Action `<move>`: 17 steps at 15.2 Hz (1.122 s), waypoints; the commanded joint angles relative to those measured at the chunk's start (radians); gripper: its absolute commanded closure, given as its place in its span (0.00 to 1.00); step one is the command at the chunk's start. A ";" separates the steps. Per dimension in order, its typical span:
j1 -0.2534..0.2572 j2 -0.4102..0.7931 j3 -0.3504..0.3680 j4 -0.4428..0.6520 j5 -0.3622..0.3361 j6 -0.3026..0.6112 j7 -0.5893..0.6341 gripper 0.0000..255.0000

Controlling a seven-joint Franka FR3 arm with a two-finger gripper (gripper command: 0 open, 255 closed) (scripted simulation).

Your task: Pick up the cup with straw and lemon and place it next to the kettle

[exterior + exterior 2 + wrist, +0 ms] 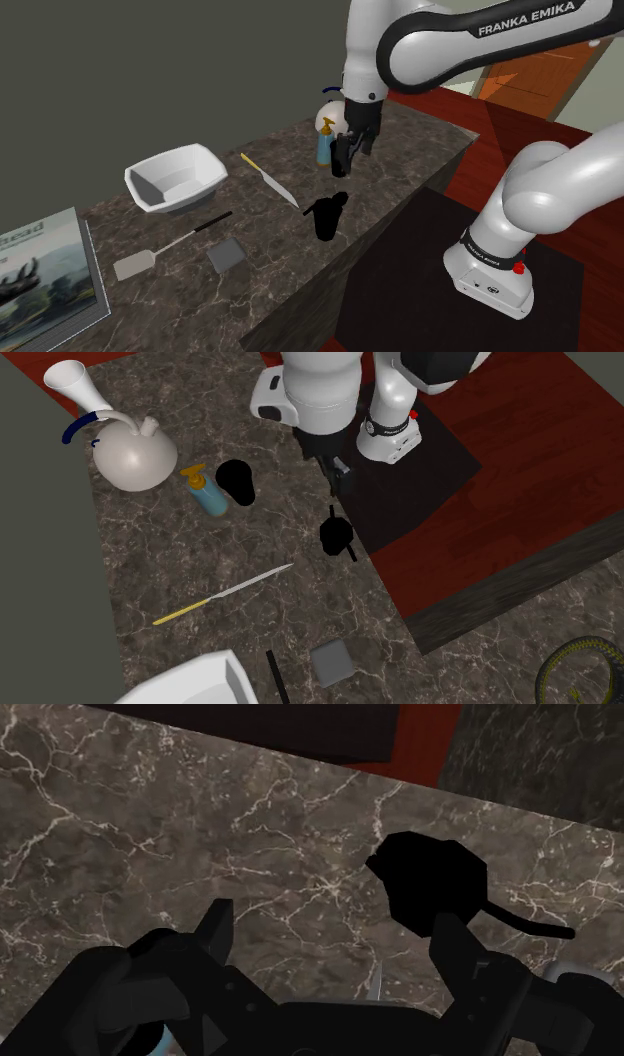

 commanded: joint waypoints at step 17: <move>-0.022 0.359 0.197 0.038 -0.031 0.335 0.266 0.00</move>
